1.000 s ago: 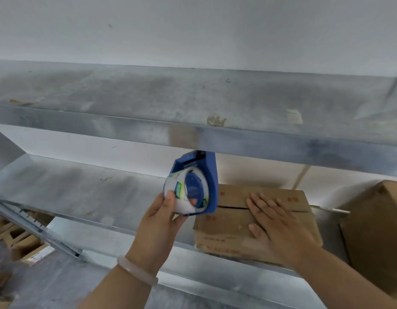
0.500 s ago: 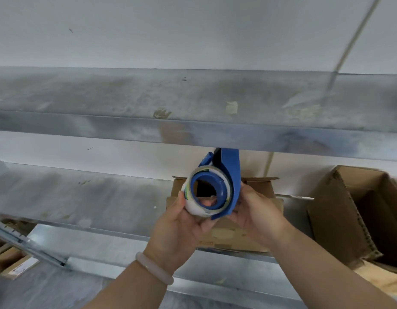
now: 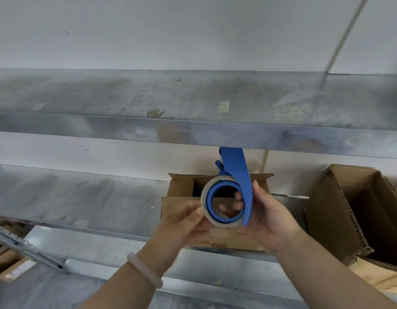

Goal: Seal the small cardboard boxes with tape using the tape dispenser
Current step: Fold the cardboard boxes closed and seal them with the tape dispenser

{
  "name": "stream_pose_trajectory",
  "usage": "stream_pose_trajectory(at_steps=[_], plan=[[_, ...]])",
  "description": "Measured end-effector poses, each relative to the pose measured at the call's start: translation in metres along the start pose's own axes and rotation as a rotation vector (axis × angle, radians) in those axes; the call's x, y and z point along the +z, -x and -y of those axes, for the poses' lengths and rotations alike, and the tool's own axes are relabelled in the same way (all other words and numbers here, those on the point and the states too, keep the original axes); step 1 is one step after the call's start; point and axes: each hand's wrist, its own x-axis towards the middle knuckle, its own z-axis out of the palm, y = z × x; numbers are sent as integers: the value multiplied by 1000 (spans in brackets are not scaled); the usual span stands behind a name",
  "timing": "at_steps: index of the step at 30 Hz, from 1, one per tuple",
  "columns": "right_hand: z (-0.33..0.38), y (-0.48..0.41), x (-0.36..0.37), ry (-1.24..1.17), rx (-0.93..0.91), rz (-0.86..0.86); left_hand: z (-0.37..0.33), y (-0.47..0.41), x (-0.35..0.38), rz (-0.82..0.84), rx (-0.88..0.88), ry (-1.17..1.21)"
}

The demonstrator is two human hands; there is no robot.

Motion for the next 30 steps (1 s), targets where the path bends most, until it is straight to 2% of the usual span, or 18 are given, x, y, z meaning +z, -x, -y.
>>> stream_pose_trajectory(at_steps=[2,3,4,5,7,8,10,13,18,24,27,30], plan=[[6,4,-3,32,-9,11,-1,-10,-17,-245,361,-563],[9,6,-4,57,-11,20,-3,-18,-26,-303,527,-834],[13,8,-3,93,-8,27,-4,-26,-35,-309,610,-1039],[16,9,-4,129,-2,35,-6,-34,-42,-268,595,-1176],[21,9,-5,188,4,40,-7,-49,-53,-164,436,-1298],[24,8,-5,216,2,38,-5,-55,-56,-116,369,-1327],[27,6,-3,276,9,54,1,-59,-58,-98,357,-1339],[31,-1,3,338,38,96,8,-60,-55,-143,258,-1224],[30,-26,28,447,27,132,19,-64,-57,-202,208,-1129],[23,-71,50,772,-5,99,20,-64,-65,-120,301,-1151],[14,-83,45,930,47,90,24,-65,-80,-43,305,-1057],[11,-87,38,950,69,67,23,-65,-86,-42,280,-1008]])
